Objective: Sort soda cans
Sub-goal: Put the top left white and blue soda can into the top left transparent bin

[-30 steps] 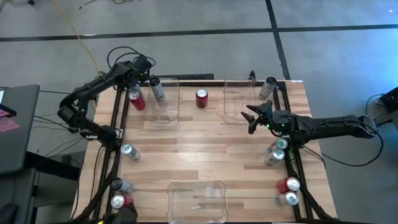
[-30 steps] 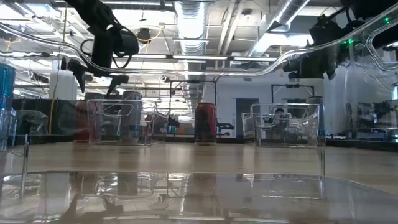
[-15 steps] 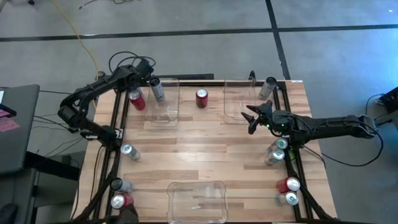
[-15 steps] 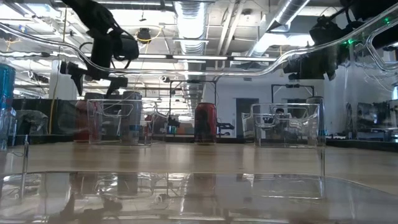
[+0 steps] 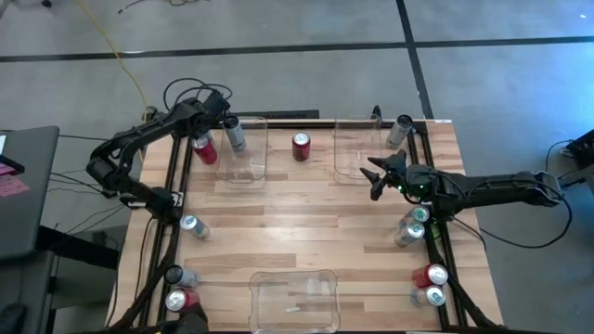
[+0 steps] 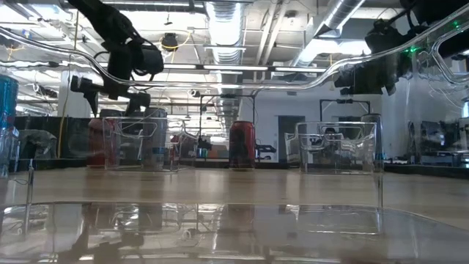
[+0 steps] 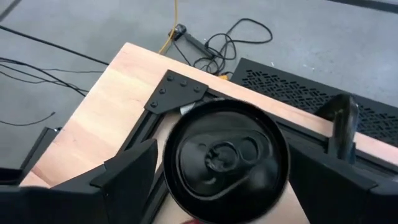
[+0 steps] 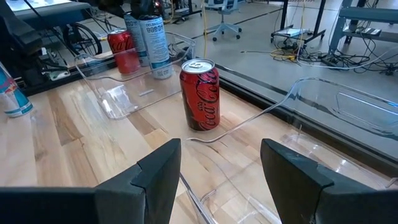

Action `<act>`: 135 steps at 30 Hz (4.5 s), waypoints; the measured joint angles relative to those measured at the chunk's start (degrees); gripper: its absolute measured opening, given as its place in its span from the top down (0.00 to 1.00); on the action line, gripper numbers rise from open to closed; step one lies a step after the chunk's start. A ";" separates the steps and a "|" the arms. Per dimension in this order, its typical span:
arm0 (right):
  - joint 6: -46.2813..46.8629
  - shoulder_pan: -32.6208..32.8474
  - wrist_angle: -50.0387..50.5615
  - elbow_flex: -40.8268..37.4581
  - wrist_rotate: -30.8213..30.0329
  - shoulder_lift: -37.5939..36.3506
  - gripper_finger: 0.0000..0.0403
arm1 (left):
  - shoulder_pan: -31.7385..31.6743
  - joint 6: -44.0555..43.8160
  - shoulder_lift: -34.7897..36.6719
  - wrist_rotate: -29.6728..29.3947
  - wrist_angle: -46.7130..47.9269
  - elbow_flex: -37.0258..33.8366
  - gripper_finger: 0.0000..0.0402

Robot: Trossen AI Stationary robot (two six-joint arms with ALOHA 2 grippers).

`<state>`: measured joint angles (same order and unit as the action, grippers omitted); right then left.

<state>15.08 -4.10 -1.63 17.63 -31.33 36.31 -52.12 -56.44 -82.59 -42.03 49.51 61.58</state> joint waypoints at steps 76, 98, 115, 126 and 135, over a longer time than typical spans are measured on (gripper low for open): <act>10.62 -0.04 -4.96 -0.02 0.44 10.31 0.40 | 23.26 54.95 6.58 15.88 -20.33 10.03 0.35; 11.93 -0.15 -5.12 -0.02 0.35 11.74 0.40 | 19.17 45.02 1.20 13.80 -28.49 -0.88 0.35; 12.08 -0.15 -5.25 -0.02 0.24 11.74 0.40 | 18.30 43.97 0.10 15.45 -30.37 -1.97 0.32; 13.41 -0.11 -4.59 -0.02 0.28 11.74 0.40 | 17.66 42.77 -4.55 15.98 -32.64 -1.66 0.30; 13.48 -0.11 -4.67 -0.02 0.28 11.74 0.40 | 17.66 46.02 -1.81 16.05 -31.90 -0.42 0.24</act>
<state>28.56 -4.21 -6.30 17.61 -31.05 48.05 -34.46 -10.42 -84.40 -25.98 17.61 61.16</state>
